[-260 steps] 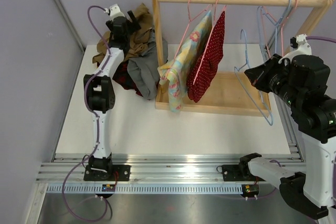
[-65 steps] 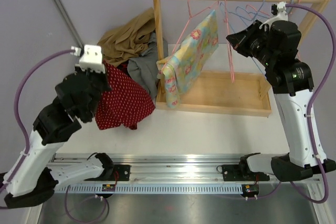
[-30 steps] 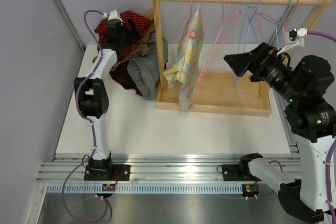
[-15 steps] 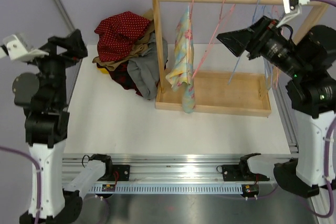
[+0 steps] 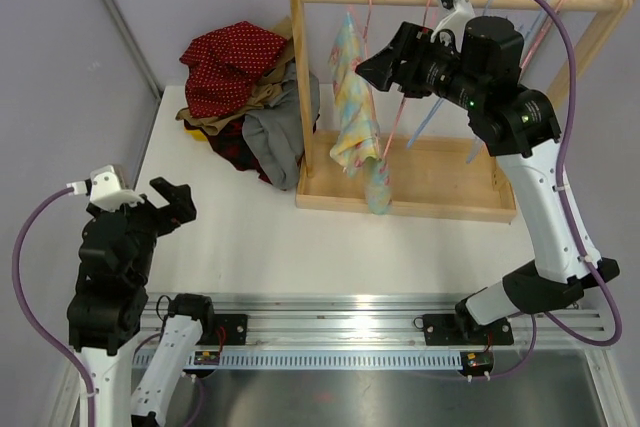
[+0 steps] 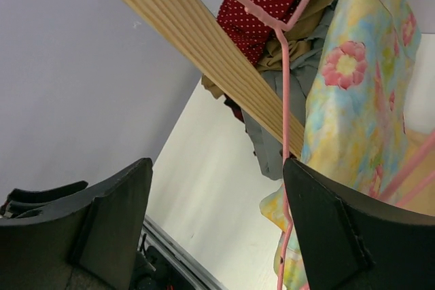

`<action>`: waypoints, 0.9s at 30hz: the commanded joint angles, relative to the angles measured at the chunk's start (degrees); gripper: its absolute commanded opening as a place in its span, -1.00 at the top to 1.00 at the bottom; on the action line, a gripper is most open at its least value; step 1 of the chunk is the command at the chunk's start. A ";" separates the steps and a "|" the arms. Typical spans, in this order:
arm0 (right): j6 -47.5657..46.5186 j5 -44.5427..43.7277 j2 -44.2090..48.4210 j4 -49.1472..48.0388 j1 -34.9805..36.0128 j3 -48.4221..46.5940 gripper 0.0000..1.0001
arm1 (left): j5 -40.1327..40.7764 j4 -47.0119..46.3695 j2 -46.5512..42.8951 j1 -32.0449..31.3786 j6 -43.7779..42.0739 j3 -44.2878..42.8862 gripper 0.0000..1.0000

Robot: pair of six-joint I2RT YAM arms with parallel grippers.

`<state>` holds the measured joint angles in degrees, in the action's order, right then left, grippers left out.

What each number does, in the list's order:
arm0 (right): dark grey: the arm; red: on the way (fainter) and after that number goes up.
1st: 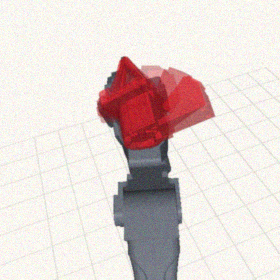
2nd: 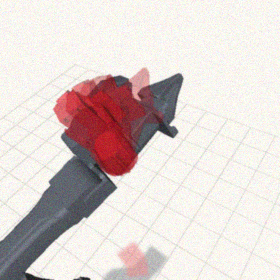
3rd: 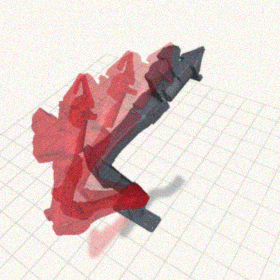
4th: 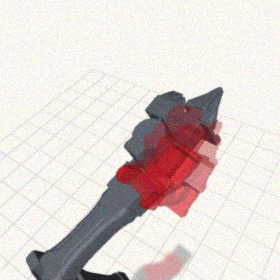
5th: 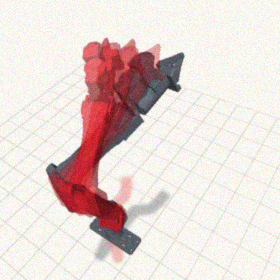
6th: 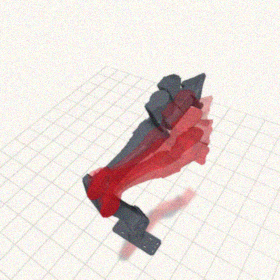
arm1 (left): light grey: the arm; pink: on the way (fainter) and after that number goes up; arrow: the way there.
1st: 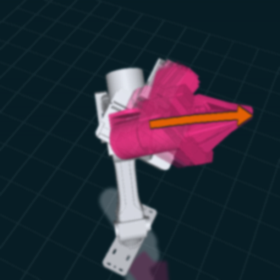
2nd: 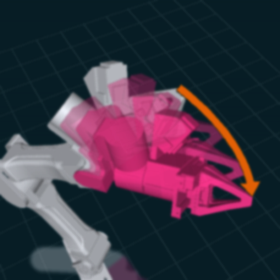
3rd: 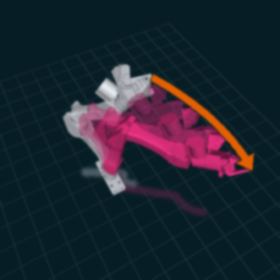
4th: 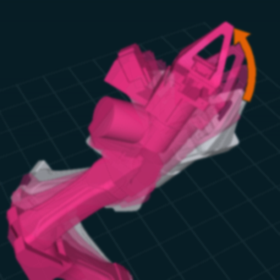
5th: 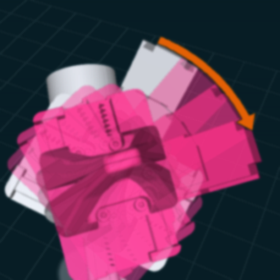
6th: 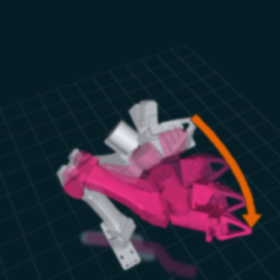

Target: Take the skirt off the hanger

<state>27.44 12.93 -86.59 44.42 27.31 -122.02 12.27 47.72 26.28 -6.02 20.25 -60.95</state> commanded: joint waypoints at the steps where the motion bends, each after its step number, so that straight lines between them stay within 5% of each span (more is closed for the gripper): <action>1: -0.72 -3.87 2.65 -4.43 0.55 3.62 -0.69 | -2.50 2.37 -0.53 -0.13 -1.62 0.30 -0.98; 21: -2.92 -9.50 -2.98 -6.89 4.15 7.84 -0.39 | -13.68 -3.78 1.31 -0.13 0.84 3.29 -0.98; 23: -2.92 -9.68 -2.97 -7.33 4.24 8.46 -0.27 | -14.03 -4.30 1.14 -0.13 0.84 3.55 -0.98; 27: -2.57 -9.41 -3.32 -7.51 4.24 8.99 0.30 | -18.76 -6.85 1.75 -0.13 1.37 4.52 -0.98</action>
<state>25.30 4.91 -89.86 40.05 30.87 -113.12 -0.45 45.76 27.49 -6.02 21.15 -57.19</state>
